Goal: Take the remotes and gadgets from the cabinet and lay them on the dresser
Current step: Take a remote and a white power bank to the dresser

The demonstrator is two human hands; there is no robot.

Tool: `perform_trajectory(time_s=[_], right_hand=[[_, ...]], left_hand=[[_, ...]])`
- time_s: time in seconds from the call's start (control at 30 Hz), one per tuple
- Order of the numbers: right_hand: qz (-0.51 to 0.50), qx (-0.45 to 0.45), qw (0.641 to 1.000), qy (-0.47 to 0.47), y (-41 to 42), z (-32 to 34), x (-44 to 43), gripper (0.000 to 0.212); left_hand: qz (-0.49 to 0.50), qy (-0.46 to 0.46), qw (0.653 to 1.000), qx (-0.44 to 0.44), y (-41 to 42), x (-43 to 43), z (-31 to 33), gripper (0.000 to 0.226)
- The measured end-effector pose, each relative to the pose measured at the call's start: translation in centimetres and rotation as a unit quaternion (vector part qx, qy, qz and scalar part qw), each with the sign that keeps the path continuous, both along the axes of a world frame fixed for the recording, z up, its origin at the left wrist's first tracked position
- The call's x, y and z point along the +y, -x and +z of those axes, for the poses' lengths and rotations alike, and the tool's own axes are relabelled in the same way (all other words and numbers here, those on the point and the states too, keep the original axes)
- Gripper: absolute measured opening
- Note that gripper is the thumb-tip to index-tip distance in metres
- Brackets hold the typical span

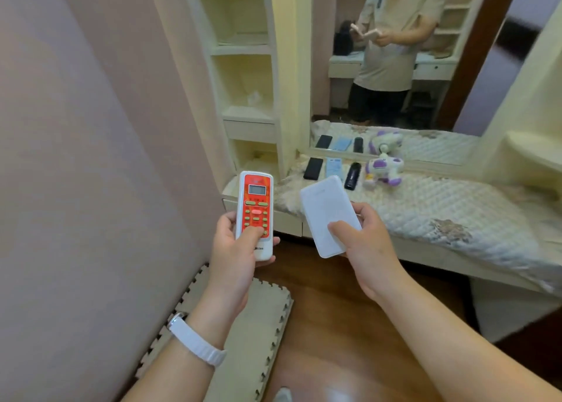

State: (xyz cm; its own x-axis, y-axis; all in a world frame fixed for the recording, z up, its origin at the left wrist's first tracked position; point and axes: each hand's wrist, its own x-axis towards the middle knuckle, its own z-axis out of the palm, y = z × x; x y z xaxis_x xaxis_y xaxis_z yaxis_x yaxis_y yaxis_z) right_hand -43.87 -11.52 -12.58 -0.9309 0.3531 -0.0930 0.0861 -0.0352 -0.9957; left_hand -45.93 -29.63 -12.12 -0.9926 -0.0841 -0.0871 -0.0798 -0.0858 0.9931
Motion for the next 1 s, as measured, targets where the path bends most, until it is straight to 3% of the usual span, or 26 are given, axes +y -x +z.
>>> perform_trajectory(time_s=[0.43,0.73,1.0], right_hand=[[-0.182,-0.075,0.978,-0.07,11.6,-1.5,5.0,0.022],[-0.32,-0.079,0.943,-0.052,11.0,-2.8,13.4,0.022],[-0.345,-0.082,0.935,0.002,12.1,-6.6,24.2,0.023]], left_hand=[[-0.179,-0.031,0.982,-0.049,18.2,6.5,-4.0,0.023],[-0.311,-0.012,0.947,-0.08,21.6,17.1,-6.0,0.026],[-0.319,0.036,0.944,-0.081,22.9,27.8,-7.6,0.025]])
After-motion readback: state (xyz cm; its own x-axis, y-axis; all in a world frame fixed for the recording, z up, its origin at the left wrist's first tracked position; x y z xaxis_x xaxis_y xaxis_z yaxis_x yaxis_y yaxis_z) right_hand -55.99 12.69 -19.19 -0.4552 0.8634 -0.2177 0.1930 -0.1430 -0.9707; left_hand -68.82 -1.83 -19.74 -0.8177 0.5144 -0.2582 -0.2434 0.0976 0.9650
